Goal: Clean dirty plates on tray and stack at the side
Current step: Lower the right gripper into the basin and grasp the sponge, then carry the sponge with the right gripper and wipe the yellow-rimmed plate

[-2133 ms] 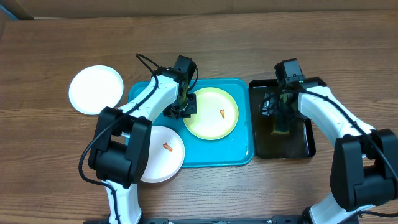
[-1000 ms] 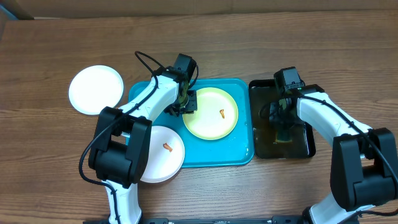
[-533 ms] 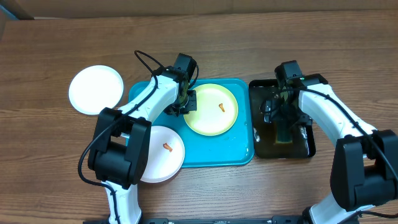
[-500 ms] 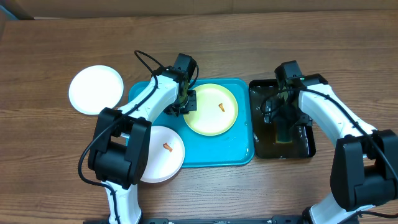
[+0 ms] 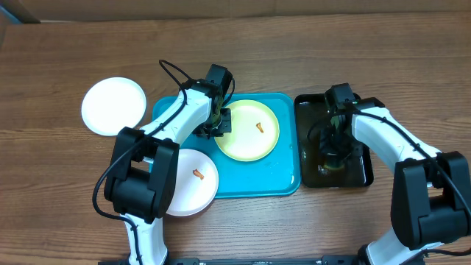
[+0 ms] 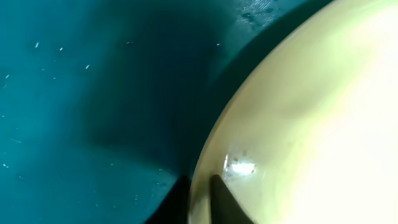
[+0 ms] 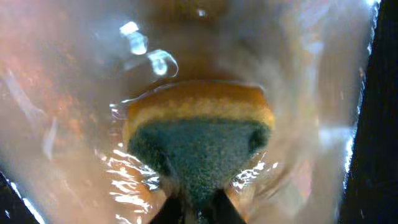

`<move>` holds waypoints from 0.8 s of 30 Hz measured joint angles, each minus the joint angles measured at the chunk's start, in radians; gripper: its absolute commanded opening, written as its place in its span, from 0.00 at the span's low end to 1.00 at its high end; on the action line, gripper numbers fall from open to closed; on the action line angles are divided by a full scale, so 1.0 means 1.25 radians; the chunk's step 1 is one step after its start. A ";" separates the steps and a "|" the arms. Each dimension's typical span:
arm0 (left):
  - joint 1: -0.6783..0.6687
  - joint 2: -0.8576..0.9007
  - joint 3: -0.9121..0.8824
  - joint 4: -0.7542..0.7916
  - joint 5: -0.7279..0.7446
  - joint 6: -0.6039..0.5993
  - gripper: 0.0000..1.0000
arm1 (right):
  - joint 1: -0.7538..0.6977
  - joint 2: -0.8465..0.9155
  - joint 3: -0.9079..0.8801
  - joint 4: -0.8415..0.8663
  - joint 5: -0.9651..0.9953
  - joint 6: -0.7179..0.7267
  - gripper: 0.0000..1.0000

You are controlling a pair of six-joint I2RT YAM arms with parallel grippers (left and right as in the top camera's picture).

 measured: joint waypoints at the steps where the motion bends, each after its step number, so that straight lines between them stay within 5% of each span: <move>1: 0.000 0.000 -0.001 -0.002 -0.003 0.003 0.26 | 0.000 0.000 0.013 -0.031 0.000 0.000 0.04; 6: 0.000 0.000 -0.003 -0.004 -0.013 0.009 0.47 | 0.000 0.001 0.143 -0.150 0.001 -0.006 0.04; 13: 0.000 0.000 -0.003 -0.004 -0.013 0.017 0.30 | 0.000 -0.007 0.213 -0.206 0.001 -0.025 0.04; 16: 0.001 0.000 -0.003 -0.004 -0.013 0.020 0.06 | 0.000 -0.007 0.211 -0.201 0.000 -0.044 0.04; 24: 0.005 -0.004 -0.001 -0.003 -0.003 0.020 0.04 | 0.000 -0.007 0.210 -0.152 0.000 -0.074 0.04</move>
